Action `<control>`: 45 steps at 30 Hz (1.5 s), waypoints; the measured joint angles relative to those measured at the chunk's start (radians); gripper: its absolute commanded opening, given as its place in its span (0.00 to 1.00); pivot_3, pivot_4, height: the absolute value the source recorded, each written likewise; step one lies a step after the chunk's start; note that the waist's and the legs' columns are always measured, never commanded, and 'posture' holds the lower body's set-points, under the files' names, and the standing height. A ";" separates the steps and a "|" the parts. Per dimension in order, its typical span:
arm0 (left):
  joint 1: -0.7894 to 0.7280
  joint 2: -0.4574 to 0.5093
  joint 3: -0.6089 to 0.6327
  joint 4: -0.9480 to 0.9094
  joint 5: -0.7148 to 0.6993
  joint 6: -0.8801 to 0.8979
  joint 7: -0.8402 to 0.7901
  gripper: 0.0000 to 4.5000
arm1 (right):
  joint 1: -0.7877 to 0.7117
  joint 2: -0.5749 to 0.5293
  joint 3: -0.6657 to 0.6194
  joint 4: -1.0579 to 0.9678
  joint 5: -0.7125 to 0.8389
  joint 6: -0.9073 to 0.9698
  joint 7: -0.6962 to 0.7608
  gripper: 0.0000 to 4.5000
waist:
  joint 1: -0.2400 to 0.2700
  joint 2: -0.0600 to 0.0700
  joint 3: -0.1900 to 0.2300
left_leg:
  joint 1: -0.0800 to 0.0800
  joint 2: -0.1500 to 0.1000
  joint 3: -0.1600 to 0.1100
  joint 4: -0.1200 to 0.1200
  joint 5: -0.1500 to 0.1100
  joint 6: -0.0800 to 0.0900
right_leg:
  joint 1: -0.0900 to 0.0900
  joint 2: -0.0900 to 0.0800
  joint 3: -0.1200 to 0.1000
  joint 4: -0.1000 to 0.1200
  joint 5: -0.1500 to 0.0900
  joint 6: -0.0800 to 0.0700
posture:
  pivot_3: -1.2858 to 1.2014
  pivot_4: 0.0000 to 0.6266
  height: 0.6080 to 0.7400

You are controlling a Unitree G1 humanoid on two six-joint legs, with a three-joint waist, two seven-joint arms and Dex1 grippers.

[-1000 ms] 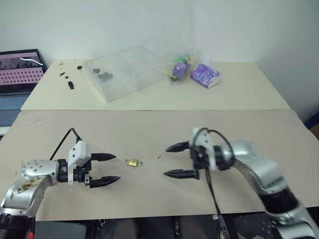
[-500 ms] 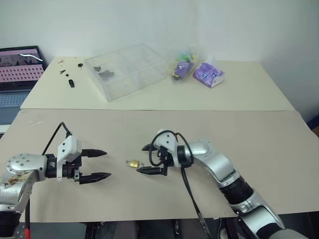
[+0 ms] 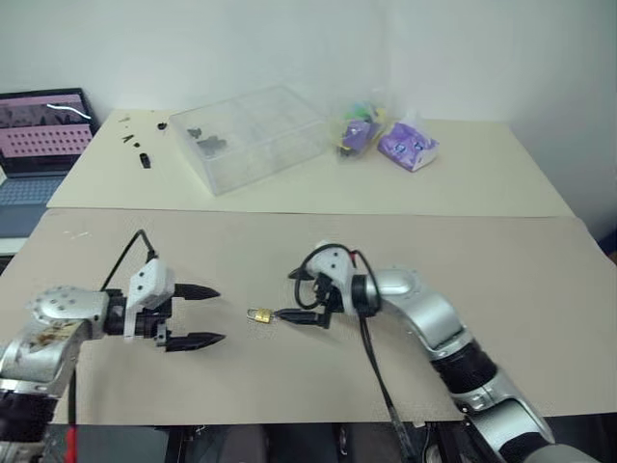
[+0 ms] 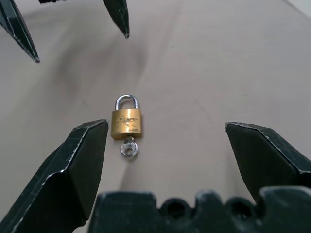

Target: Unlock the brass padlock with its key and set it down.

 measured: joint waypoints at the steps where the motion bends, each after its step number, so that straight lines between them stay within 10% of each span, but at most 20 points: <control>1: -0.018 -0.010 -0.017 0.030 0.013 -0.020 -0.007 0.98 | 0.009 -0.009 -0.013 -0.024 0.010 0.010 -0.001 1.00 | 0.001 0.000 0.000 | 0.000 0.000 0.000 0.000 0.000 0.000 | 0.000 0.000 0.000 0.000 0.000 0.000 | 0.52 0.24 1.00; 11: -0.266 -0.147 -0.160 0.376 0.138 -0.233 -0.154 0.98 | 0.206 -0.071 -0.228 -0.317 0.137 0.180 -0.128 1.00 | -0.005 -0.001 0.000 | -0.001 0.000 -0.001 0.004 0.000 0.000 | 0.001 0.000 0.001 0.000 0.001 0.001 | 0.52 0.24 1.00; 45: -0.338 -0.251 -0.213 0.519 0.212 -0.339 -0.211 0.98 | 0.206 -0.085 -0.232 -0.336 0.166 0.209 -0.260 1.00 | 0.014 0.000 -0.001 | -0.001 -0.001 -0.001 0.015 0.002 0.004 | 0.007 -0.001 0.001 0.001 0.002 0.003 | 0.52 0.24 1.00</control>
